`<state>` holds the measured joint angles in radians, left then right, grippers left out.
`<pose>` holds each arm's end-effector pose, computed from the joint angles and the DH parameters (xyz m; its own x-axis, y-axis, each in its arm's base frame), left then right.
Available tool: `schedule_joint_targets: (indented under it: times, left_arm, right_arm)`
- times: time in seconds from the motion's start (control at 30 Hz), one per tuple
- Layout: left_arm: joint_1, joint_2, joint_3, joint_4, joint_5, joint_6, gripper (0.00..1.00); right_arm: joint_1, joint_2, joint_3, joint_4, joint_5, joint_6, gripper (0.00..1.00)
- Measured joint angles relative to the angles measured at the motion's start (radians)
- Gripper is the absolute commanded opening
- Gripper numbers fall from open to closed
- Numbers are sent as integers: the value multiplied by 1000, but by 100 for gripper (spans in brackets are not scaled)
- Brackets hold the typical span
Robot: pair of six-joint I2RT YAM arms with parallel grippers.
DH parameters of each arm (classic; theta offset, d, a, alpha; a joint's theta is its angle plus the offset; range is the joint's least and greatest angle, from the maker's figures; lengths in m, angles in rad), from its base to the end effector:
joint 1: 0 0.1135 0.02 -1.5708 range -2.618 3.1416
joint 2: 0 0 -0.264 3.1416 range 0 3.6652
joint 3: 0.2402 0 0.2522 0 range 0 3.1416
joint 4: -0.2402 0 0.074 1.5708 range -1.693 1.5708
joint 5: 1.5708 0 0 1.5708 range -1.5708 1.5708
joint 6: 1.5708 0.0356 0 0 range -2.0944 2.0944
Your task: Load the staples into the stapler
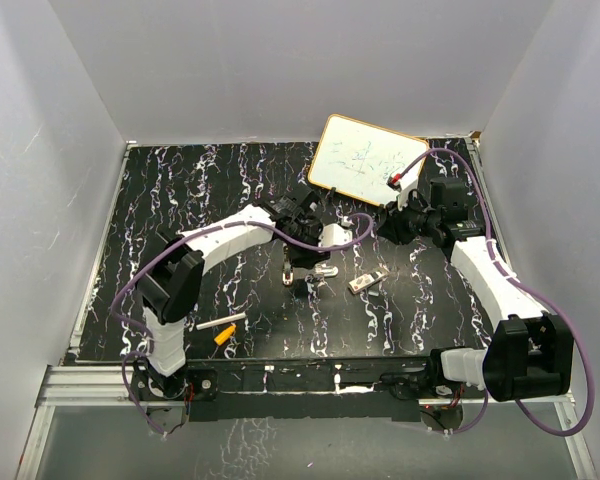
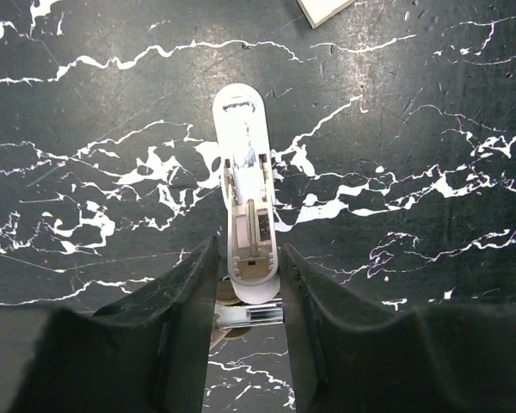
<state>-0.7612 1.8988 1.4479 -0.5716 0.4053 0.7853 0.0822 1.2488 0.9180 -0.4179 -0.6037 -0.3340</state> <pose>0.2852 -0.2911 0.2196 0.1165 0.7865 -0.6065 0.9904 -0.0460 0.1306 0.2608 0.0418 0.2708 -0.4829 -0.3106 -0.8188 -0.6778 0.7245 0.1249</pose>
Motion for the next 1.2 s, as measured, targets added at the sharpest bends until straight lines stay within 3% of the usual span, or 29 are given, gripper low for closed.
schedule_joint_targets:
  times: [0.23,0.57,0.7,1.2]
  left_arm:
    - [-1,53,69,-95,6,98,30]
    - [-9,84,112,-163,6,166,59]
    - [-16,84,112,-147,6,155,63]
    - [-39,127,61,-12,-5,87,54]
  right_arm:
    - [0,-3,-14,4,-6,-4,12]
    - [0,-4,-31,3,-16,-8,13]
    - [0,-4,-31,3,-21,-9,13]
    - [-42,-32,-32,3,-24,-12,13]
